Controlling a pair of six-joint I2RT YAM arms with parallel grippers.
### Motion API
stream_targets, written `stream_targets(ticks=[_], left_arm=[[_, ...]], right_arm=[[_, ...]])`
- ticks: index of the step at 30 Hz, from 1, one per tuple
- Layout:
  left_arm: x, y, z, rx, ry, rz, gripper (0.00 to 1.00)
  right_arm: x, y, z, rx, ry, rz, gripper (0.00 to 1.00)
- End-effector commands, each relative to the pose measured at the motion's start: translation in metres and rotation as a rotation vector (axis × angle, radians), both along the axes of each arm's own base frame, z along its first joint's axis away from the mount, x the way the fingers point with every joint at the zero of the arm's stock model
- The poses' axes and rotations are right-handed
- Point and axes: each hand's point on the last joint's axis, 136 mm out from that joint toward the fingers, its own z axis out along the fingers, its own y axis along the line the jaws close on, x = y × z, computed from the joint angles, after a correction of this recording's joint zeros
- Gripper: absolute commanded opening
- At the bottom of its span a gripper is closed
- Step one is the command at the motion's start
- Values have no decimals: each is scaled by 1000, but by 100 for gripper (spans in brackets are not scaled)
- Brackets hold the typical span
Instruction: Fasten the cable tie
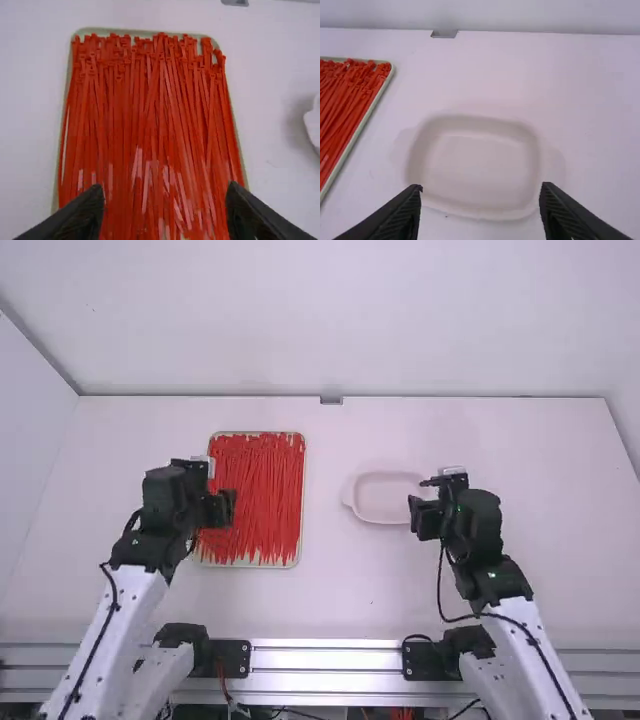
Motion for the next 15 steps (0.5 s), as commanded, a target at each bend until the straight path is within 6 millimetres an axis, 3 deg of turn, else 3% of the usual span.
stream_targets(ticks=[1, 4, 15], left_arm=[[10, -3, 7, -51, 25, 6, 68], [19, -6, 3, -119, 103, 51, 75], [44, -7, -12, -96, 245, 10, 90]], right_arm=[[10, 9, 14, 16, 2, 22, 69], [18, 19, 11, 16, 50, 45, 75], [29, 40, -8, 68, 233, 38, 90]])
